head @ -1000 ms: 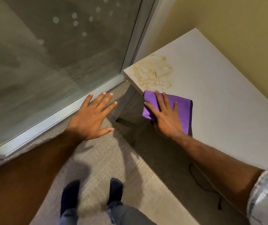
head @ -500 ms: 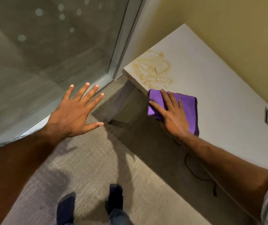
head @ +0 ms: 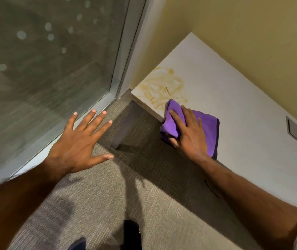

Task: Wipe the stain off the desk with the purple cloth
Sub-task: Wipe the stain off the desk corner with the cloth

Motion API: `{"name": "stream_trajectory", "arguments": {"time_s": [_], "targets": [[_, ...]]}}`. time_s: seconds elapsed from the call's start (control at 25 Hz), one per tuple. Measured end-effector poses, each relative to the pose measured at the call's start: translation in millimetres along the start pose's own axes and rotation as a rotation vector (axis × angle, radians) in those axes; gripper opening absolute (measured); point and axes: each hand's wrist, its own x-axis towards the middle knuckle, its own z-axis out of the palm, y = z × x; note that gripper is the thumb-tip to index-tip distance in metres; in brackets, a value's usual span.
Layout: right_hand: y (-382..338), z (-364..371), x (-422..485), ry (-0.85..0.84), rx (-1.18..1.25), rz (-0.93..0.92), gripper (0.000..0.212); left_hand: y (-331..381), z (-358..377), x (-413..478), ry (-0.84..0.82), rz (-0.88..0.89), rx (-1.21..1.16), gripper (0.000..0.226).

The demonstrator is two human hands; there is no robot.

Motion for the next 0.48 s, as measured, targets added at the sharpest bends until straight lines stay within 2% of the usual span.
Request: {"name": "stream_trajectory", "arguments": {"time_s": [0.2, 0.32, 0.48], "targets": [[-28, 6, 21, 0.046, -0.005, 0.062, 0.084, 3, 2, 21, -0.002, -0.01, -0.009, 0.097], [-19, 9, 3, 0.111, -0.005, -0.051, 0.087, -2, 1, 25, 0.016, -0.067, -0.027, 0.094], [-18, 15, 2, 0.14, -0.151, -0.259, 0.084, -8, 4, 20, 0.041, -0.077, -0.052, 0.094]]}}
